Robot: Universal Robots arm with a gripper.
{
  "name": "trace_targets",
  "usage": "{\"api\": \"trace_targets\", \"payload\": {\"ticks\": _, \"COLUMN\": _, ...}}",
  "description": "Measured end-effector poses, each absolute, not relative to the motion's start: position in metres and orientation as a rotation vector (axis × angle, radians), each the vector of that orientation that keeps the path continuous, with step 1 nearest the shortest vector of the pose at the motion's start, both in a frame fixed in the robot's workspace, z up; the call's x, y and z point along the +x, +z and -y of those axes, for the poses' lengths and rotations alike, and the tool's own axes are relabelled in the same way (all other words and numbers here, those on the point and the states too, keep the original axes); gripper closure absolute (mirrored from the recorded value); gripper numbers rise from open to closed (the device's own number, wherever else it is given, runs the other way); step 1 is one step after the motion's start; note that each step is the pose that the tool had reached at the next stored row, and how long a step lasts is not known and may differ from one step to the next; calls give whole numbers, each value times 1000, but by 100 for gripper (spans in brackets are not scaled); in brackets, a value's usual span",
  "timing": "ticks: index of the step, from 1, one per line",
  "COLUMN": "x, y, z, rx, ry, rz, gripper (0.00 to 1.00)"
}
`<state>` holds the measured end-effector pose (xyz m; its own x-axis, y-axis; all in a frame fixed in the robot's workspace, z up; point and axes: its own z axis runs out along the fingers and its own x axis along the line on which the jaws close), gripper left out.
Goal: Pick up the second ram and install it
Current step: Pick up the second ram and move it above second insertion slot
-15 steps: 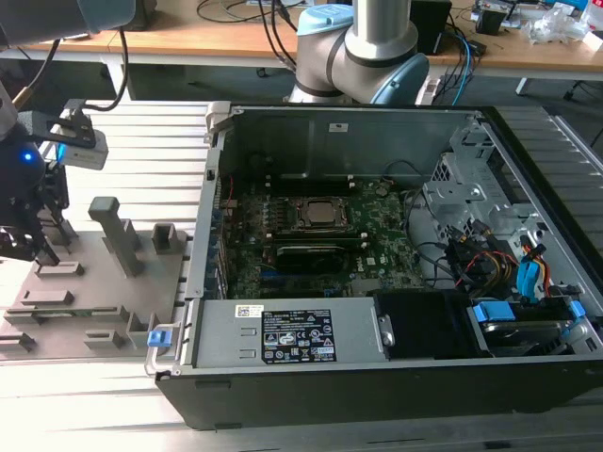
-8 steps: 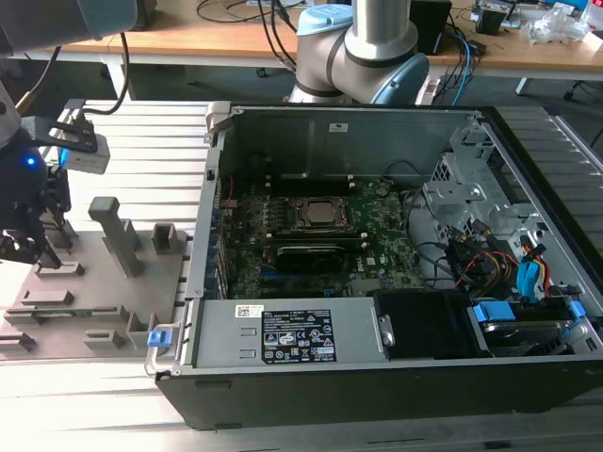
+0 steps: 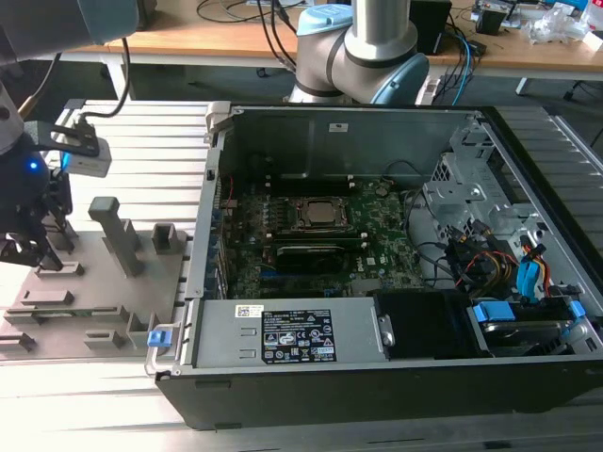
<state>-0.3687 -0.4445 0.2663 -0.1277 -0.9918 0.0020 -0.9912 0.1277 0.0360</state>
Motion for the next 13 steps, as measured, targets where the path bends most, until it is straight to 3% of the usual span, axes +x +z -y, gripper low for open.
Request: {"api": "trace_targets", "payload": {"ticks": 13, "x": -369, "y": 257, "z": 445, "rx": 2058, "ry": -40, "rz": 2340, "gripper": 64}}
